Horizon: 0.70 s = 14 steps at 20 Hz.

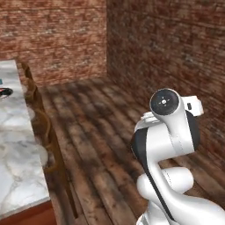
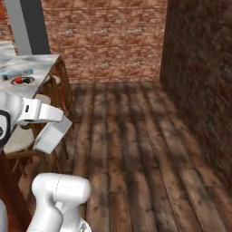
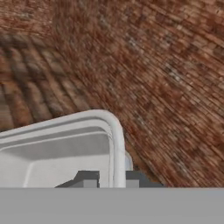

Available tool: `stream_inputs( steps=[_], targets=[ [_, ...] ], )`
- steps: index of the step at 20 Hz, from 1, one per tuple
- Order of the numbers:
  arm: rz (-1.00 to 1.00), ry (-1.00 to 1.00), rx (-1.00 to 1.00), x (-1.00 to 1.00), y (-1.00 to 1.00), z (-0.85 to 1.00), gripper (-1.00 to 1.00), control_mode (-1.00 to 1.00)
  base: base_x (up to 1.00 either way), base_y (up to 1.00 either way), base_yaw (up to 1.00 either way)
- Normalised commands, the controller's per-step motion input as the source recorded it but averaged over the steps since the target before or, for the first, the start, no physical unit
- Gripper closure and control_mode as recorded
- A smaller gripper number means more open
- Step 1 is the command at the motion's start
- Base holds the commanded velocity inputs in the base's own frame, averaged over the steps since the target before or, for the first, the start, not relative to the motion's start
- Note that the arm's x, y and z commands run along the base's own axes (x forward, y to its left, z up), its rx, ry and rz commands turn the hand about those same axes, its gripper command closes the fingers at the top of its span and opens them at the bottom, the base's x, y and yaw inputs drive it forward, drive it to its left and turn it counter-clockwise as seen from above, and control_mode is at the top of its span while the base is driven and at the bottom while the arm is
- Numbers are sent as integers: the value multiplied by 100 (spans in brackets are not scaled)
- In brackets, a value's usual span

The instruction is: Retrieve the tupperware and aluminum foil from the cabinet and place them on the dining counter near the plate with tomato and eggplant to prepare for storing leftovers.

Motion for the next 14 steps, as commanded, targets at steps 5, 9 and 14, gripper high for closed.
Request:
stream_inputs(
  steps=[5, 9, 14],
  targets=[
    [0, 0, 0, 0, 0, 0, 100, 100, 100, -38, 53],
    [0, 0, 0, 0, 0, 0, 100, 100, 100, -36, 54],
    [0, 0, 0, 0, 0, 0, 100, 100, 100, -33, 55]
  ],
)
